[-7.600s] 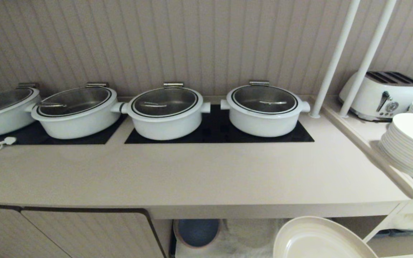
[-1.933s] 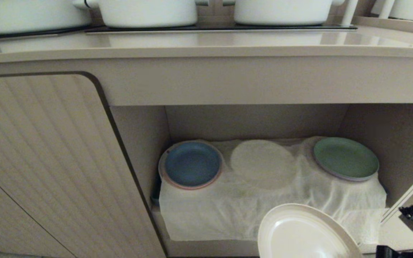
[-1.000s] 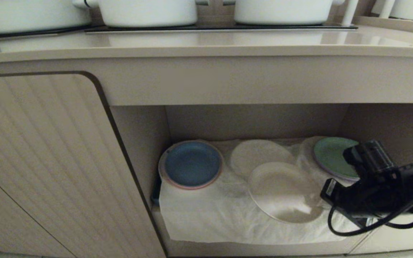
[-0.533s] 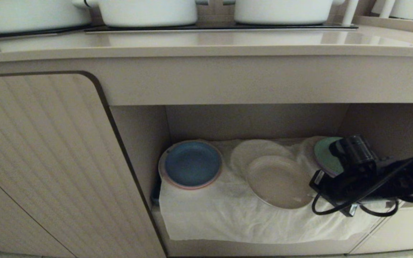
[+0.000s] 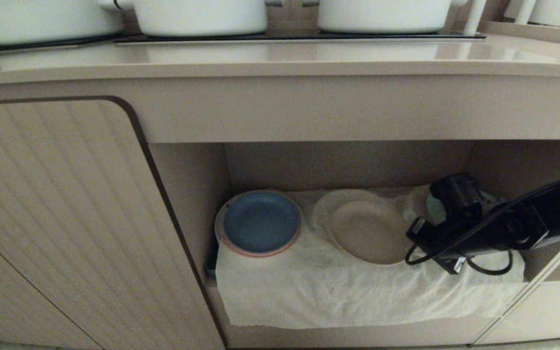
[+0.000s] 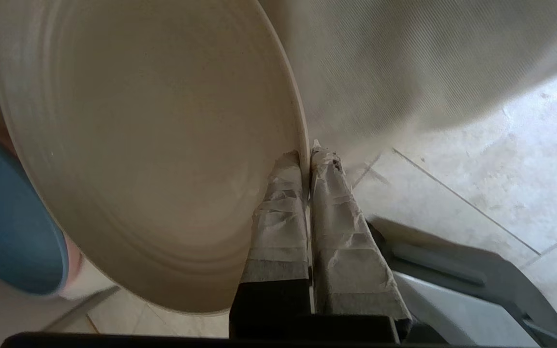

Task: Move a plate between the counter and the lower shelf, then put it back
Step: Put the plate in the cupboard

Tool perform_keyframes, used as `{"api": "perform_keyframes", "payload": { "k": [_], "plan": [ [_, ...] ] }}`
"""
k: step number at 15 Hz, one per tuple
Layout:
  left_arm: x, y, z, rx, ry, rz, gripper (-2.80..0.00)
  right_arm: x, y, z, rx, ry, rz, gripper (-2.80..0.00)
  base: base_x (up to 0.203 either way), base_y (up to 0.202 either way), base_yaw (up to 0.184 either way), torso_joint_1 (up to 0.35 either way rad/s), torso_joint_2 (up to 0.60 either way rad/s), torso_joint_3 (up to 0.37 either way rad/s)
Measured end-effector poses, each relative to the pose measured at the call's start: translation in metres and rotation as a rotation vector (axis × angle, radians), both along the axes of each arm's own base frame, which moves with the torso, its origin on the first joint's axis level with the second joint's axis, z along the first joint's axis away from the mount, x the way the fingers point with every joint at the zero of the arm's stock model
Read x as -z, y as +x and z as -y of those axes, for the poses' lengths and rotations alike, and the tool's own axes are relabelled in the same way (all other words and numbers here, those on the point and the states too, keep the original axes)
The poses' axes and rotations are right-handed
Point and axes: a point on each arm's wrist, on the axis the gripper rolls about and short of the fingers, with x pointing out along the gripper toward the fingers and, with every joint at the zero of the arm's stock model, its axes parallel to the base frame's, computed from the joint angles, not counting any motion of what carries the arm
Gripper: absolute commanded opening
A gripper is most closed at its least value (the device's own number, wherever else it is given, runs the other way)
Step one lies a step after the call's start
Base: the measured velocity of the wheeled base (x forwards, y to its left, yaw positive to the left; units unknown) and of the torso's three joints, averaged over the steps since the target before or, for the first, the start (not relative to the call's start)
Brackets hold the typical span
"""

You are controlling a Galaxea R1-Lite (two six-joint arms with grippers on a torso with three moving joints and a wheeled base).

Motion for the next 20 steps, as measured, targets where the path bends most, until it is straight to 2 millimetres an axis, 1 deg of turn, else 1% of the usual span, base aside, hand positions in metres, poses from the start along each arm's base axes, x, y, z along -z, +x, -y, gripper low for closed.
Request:
{"api": "perform_keyframes", "payload": {
  "k": [2,5,8,12,20],
  "plan": [
    [0.000,0.000,0.000,0.000,0.000,0.000,-2.80,0.003,0.010,-0.002,0.001,0.001,0.003,-2.80,0.000,0.000,0.000,0.000,0.00,0.000],
    [0.000,0.000,0.000,0.000,0.000,0.000,-2.80,0.004,0.025,-0.005,0.002,0.005,0.023,-2.80,0.000,0.000,0.000,0.000,0.00,0.000],
    [0.000,0.000,0.000,0.000,0.000,0.000,-2.80,0.007,0.035,-0.007,0.004,0.006,0.027,-2.80,0.000,0.000,0.000,0.000,0.00,0.000],
    [0.000,0.000,0.000,0.000,0.000,0.000,-2.80,0.013,0.039,-0.008,0.008,0.006,0.017,-2.80,0.000,0.000,0.000,0.000,0.00,0.000],
    [0.000,0.000,0.000,0.000,0.000,0.000,-2.80,0.017,0.049,-0.010,0.034,0.024,0.019,-2.80,0.000,0.000,0.000,0.000,0.00,0.000]
  ]
}}
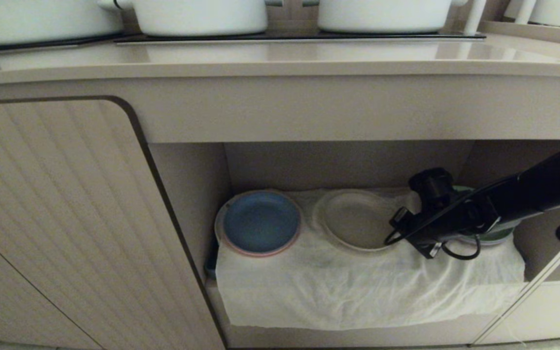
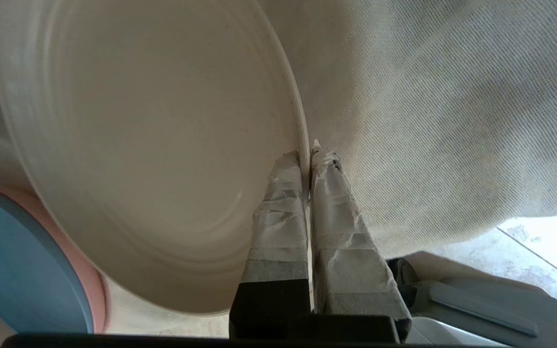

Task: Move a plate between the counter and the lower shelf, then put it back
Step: Put the plate in the cupboard

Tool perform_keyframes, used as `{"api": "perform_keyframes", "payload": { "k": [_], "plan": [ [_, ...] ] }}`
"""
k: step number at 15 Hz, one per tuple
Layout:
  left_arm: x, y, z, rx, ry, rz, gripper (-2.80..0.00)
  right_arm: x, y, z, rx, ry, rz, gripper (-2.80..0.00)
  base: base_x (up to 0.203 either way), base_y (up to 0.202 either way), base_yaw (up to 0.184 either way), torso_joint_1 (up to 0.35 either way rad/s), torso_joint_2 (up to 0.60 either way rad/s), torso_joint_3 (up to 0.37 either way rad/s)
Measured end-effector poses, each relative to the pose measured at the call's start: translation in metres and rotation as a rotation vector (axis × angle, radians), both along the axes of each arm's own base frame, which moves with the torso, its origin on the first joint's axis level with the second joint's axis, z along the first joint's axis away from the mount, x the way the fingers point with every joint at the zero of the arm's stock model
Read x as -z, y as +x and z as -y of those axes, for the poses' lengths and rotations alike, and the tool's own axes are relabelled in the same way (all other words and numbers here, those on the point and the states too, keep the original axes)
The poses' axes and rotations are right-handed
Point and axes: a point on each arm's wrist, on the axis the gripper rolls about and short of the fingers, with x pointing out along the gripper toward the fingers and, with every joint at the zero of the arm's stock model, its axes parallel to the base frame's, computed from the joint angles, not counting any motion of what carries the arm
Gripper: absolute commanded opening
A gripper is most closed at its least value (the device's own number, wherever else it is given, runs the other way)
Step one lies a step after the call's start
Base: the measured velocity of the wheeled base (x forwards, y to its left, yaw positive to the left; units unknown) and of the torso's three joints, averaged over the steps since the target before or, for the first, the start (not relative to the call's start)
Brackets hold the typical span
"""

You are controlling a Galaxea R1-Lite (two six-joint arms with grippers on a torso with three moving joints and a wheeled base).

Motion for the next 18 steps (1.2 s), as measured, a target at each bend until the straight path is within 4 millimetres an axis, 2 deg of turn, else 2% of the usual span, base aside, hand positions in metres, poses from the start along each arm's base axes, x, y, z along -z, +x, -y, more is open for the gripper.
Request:
{"api": "perform_keyframes", "payload": {
  "k": [18],
  "plan": [
    [0.0000,0.0000,0.0000,0.000,0.000,0.000,-2.80,0.0081,0.0073,-0.0021,0.000,-0.005,-0.008,-2.80,0.000,0.000,0.000,0.000,0.00,0.000]
  ]
}}
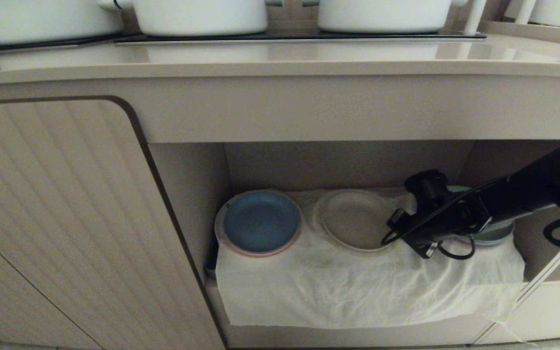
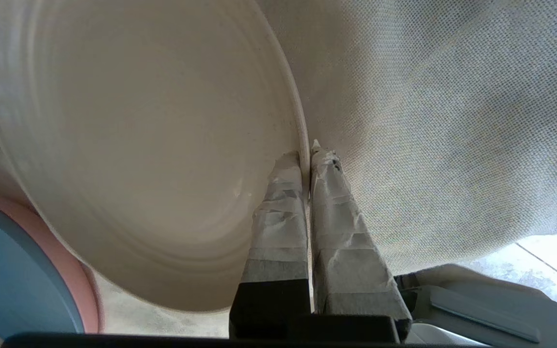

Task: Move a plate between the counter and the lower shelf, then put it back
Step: Put the plate in the cupboard

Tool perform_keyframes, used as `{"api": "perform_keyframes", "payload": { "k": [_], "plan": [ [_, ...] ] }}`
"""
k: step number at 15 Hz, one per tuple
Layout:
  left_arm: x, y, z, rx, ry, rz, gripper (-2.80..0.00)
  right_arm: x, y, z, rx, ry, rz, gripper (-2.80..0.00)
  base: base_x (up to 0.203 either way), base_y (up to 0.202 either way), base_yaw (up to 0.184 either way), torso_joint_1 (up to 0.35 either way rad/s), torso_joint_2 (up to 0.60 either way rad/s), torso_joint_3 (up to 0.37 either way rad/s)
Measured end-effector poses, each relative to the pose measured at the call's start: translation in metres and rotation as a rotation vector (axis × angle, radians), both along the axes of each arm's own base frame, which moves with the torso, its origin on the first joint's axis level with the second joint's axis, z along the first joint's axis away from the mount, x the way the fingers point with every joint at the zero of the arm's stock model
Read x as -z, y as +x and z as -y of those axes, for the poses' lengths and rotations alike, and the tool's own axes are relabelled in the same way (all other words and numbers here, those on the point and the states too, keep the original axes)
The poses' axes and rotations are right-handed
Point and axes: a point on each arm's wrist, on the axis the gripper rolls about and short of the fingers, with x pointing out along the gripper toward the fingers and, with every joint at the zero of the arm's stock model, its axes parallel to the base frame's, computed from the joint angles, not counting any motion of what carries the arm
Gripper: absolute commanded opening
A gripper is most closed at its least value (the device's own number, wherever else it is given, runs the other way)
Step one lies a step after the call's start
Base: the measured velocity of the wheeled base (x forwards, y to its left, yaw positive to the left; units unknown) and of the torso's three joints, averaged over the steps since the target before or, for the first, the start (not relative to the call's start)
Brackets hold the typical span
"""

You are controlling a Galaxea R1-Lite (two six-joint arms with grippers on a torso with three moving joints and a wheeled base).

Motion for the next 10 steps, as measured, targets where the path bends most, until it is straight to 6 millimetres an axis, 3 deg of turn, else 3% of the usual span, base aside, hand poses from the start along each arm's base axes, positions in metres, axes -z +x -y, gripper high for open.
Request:
{"api": "perform_keyframes", "payload": {
  "k": [6,7,10],
  "plan": [
    [0.0000,0.0000,0.0000,0.000,0.000,0.000,-2.80,0.0013,-0.0007,0.0007,0.000,-0.004,-0.012,-2.80,0.000,0.000,0.000,0.000,0.00,0.000],
    [0.0000,0.0000,0.0000,0.000,0.000,0.000,-2.80,0.0011,-0.0006,0.0007,0.000,-0.005,-0.012,0.00,0.000,0.000,0.000,0.000,0.00,0.000],
    [0.0000,0.0000,0.0000,0.000,0.000,0.000,-2.80,0.0008,-0.0006,0.0001,-0.003,-0.005,-0.009,0.00,0.000,0.000,0.000,0.000,0.00,0.000]
  ]
}}
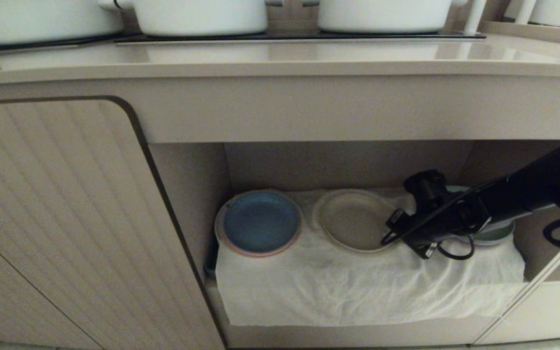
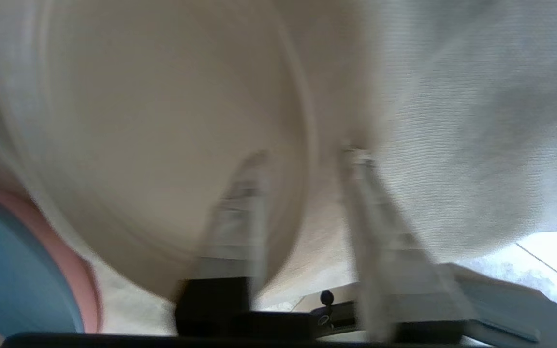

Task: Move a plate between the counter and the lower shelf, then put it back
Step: Put the plate in the cupboard

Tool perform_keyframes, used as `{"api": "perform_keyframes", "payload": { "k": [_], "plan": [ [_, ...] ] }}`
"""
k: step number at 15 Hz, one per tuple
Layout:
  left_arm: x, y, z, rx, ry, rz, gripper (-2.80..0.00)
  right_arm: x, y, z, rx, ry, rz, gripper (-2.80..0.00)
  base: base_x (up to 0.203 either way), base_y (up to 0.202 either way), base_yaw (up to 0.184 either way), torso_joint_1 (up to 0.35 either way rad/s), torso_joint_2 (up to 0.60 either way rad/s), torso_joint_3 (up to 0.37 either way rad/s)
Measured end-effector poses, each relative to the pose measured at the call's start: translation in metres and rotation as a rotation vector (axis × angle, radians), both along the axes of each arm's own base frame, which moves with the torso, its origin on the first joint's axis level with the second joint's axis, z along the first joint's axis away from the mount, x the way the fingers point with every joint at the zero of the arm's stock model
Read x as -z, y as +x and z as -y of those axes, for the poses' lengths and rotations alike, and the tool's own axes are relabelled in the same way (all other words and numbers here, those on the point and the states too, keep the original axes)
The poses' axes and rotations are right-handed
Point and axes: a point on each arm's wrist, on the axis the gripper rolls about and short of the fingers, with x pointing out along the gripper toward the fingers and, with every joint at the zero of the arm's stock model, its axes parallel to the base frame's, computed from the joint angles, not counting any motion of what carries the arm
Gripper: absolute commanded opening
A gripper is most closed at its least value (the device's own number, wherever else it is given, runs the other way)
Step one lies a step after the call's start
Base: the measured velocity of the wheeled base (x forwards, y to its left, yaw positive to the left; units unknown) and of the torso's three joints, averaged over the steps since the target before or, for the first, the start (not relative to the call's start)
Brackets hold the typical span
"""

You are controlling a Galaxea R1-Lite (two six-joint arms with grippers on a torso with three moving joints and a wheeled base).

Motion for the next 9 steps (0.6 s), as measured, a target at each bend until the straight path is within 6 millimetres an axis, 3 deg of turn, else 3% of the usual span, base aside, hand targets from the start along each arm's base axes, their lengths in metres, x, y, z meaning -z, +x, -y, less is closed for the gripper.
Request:
{"api": "perform_keyframes", "payload": {
  "k": [9],
  "plan": [
    [0.0000,0.0000,0.0000,0.000,0.000,0.000,-2.80,-0.0028,-0.0047,0.0021,0.006,-0.012,-0.014,0.00,0.000,0.000,0.000,0.000,0.00,0.000]
  ]
}}
